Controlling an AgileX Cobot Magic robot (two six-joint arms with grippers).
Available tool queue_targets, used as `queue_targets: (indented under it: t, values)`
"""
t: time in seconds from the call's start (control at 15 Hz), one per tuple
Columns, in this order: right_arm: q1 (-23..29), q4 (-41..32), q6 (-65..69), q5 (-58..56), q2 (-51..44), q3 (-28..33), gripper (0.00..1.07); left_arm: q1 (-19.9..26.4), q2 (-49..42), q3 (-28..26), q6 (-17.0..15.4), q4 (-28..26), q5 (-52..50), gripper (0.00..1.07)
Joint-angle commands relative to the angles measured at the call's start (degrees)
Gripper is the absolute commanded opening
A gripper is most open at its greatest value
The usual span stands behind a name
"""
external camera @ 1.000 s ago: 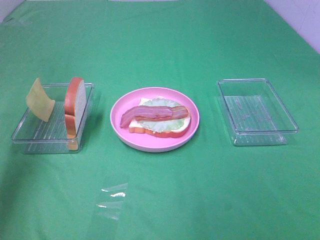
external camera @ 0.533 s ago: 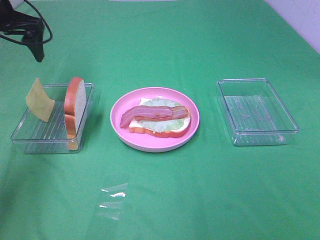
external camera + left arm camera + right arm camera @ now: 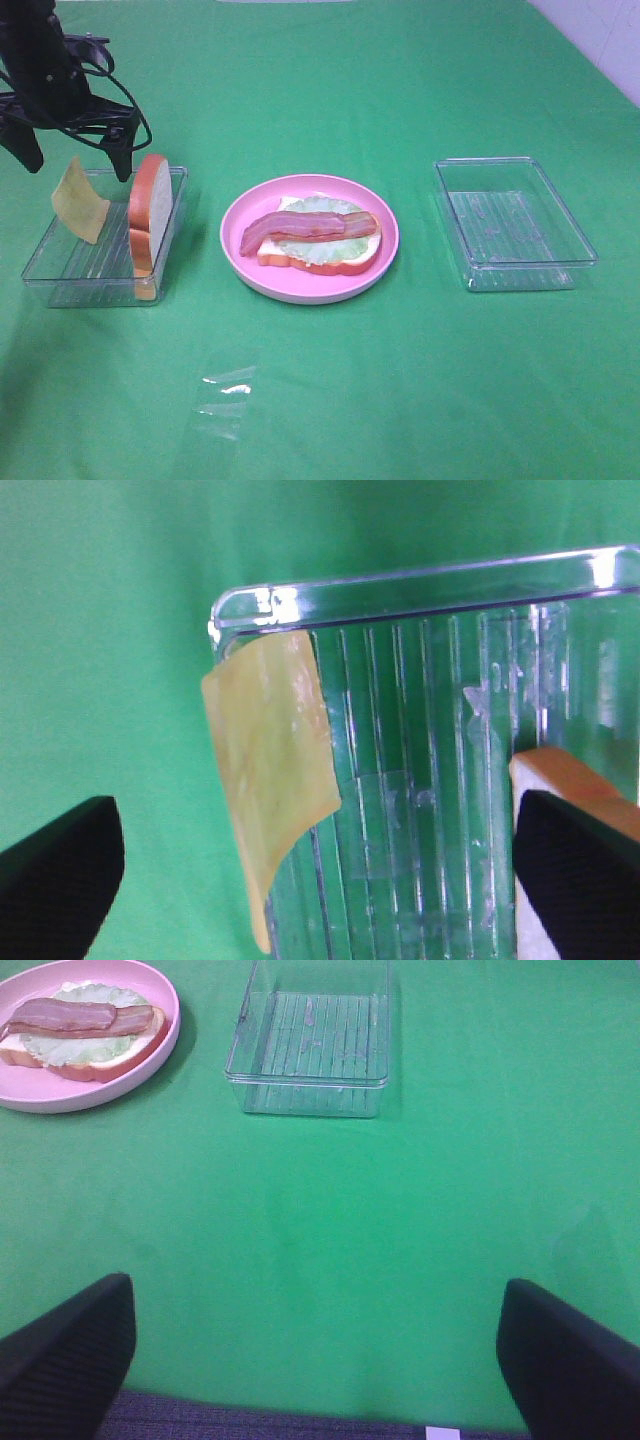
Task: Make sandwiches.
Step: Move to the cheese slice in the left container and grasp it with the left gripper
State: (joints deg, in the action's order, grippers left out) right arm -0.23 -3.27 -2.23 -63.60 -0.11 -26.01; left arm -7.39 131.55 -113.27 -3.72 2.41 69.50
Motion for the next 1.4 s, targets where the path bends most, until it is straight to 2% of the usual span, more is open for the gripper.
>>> queue_targets:
  t: [0.07,0.27,0.33,0.47,0.53,0.6,1.4]
  values:
    - [0.06,-0.23,0.17,0.11,-1.83,0.06,0.94,0.29,1.78,-0.23,0.17,0.57,5.84,0.98]
    - [0.06,-0.23,0.17,0.11,-1.83,0.06,0.94,0.34,2.58,-0.23,0.34,1.38,5.84,0.96]
    - [0.06,-0.23,0.17,0.11,-1.83,0.06,0.94,0.34,2.75,-0.23,0.46,1.38,5.79,0.92]
    - [0.06,-0.23,0.17,0.11,-1.83,0.06,0.94,0.34,3.09,-0.23,0.46,1.49,5.84,0.78]
    - [0.06,-0.23,0.17,0.11,-1.83,0.06,0.94,0.34,3.15,-0.23,0.46,1.49,5.84,0.75]
    - [0.06,-0.23,0.17,0.11,-1.83,0.06,0.94,0.34,3.38,-0.23,0.00,1.43,5.84,0.61]
    - [0.06,-0.23,0.17,0.11,-1.83,0.06,0.94,0.34,3.09,-0.23,-0.06,1.43,5.90,0.56]
